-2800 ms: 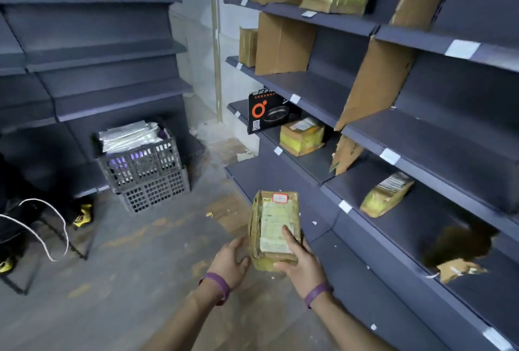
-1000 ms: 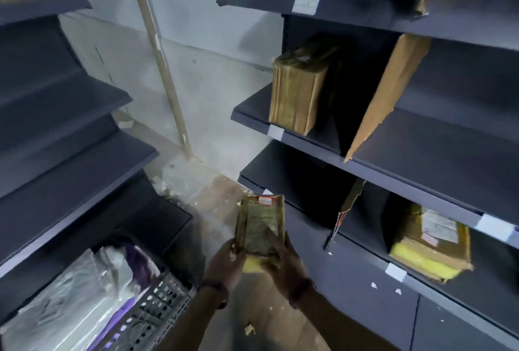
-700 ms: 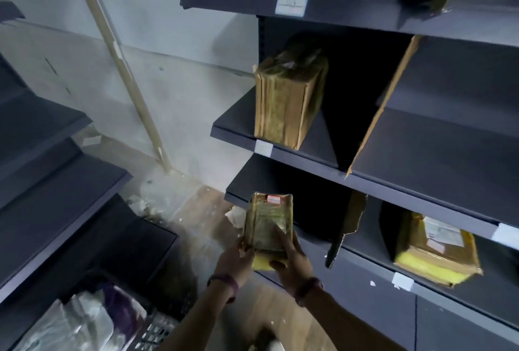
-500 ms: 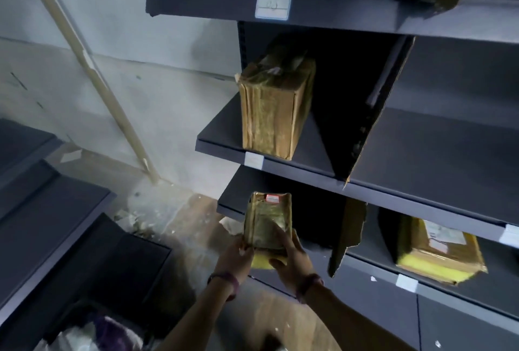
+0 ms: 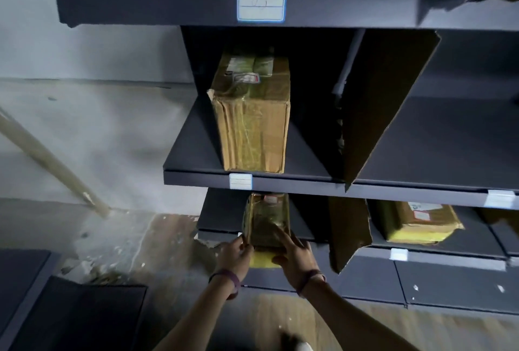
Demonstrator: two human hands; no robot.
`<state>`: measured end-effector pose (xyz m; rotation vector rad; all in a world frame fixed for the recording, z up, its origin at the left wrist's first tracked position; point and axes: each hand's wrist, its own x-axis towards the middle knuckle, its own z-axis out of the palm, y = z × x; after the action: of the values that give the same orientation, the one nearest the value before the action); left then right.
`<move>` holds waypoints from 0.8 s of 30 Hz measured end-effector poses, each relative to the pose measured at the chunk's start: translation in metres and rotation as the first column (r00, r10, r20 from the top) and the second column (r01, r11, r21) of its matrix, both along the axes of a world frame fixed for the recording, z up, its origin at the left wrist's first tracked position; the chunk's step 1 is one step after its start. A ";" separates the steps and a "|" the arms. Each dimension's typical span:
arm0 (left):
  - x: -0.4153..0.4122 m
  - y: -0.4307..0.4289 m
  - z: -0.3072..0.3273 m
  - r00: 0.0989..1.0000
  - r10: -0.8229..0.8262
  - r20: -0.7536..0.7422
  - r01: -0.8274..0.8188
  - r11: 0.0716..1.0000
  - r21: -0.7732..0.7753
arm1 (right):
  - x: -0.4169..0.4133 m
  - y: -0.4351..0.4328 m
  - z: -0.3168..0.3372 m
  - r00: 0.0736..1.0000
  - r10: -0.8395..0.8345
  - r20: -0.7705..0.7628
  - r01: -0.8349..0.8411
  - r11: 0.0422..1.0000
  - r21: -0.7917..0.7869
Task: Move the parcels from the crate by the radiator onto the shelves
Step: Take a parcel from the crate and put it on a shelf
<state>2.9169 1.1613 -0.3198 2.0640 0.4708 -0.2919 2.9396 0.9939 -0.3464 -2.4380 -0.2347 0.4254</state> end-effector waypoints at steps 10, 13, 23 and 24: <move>0.021 0.026 -0.029 0.995 -0.066 -0.077 0.060 0.995 -0.075 | 0.019 0.027 -0.027 0.998 -0.034 -0.061 0.031 0.999 -0.036; 0.026 0.028 -0.036 0.991 -0.049 -0.124 0.038 0.995 -0.095 | 0.020 0.030 -0.036 0.996 -0.027 -0.085 0.025 0.999 -0.033; 0.045 0.029 -0.051 0.989 0.029 -0.145 -0.061 0.974 -0.218 | 0.037 0.029 -0.041 0.995 -0.027 -0.094 0.035 0.997 0.076; 0.042 0.029 -0.052 0.989 0.002 -0.149 -0.031 0.980 -0.195 | 0.036 0.027 -0.041 0.995 -0.036 -0.089 0.043 0.996 0.078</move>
<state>2.9585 1.1906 -0.3721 1.8522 0.5270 -0.4662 2.9757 1.0206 -0.3878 -2.3356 -0.1619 0.4948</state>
